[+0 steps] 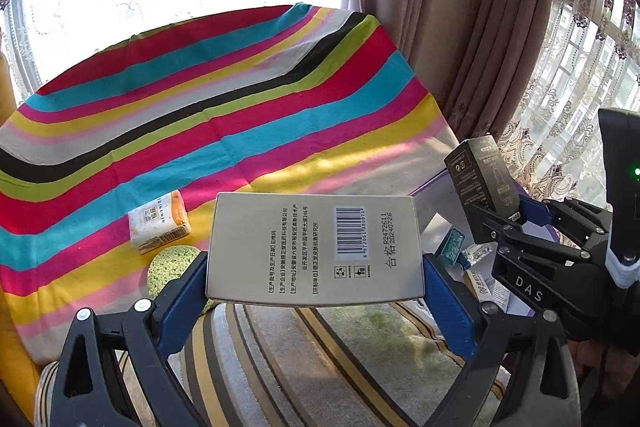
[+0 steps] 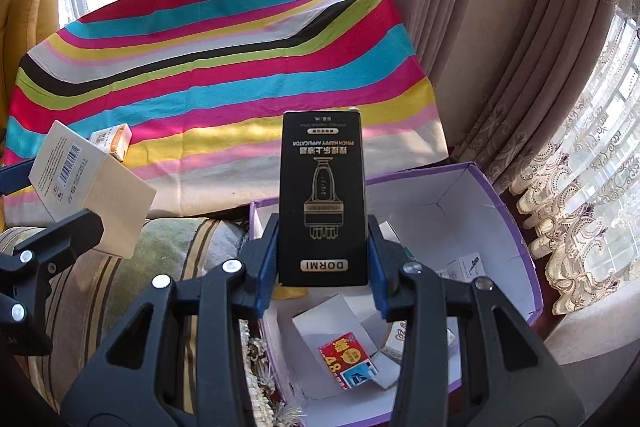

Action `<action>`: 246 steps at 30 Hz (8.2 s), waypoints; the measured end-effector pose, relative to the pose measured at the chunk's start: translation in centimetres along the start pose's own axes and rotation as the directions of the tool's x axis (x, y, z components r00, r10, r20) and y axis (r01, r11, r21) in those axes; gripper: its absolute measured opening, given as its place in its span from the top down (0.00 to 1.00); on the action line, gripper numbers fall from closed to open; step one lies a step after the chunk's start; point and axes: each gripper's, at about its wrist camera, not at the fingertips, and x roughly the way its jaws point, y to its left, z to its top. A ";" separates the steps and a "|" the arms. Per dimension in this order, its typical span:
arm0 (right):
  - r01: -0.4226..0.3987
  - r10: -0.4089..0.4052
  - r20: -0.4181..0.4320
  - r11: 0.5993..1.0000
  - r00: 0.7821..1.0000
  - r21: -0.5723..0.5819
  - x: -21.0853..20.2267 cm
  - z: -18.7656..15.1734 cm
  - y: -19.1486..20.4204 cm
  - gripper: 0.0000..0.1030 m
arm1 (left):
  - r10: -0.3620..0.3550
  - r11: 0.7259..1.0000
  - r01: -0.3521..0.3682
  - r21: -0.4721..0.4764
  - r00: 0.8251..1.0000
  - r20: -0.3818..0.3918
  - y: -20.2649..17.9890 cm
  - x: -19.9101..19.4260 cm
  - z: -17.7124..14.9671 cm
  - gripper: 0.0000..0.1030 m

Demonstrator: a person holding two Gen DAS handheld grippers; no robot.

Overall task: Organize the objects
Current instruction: 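Carry both held boxes over the purple-rimmed box, then open both tools to drop the boxes into the purple-rimmed box, then move both open tools back to the green sponge and tissue pack, then grasp the green round sponge with the left tool while the right grasps the white tissue pack, then carry the sponge and tissue pack over the purple-rimmed box, then open both tools to drop the items into the purple-rimmed box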

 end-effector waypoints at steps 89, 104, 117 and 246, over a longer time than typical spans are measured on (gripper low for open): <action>-0.253 0.240 -0.096 0.951 0.966 -0.176 3.7 3.4 9.6 0.21 | 0.096 0.962 -0.193 -0.195 0.903 -0.418 15.4 10.7 -2.8 0.07; -0.271 0.246 -0.129 0.931 0.961 -0.245 5.0 4.3 13.6 0.18 | 0.041 0.934 -0.147 -0.326 0.950 -0.310 18.4 6.8 -4.0 0.23; -0.360 0.315 -0.196 0.892 0.929 -0.273 7.1 5.7 21.2 0.09 | 0.131 0.843 -0.215 -0.492 0.971 -0.199 24.2 1.6 -6.2 0.23; 0.250 -0.243 -0.072 0.961 0.967 0.121 -1.4 -3.1 -11.7 0.25 | -0.316 0.949 0.304 -0.088 0.930 -0.190 -8.8 5.6 -0.8 0.19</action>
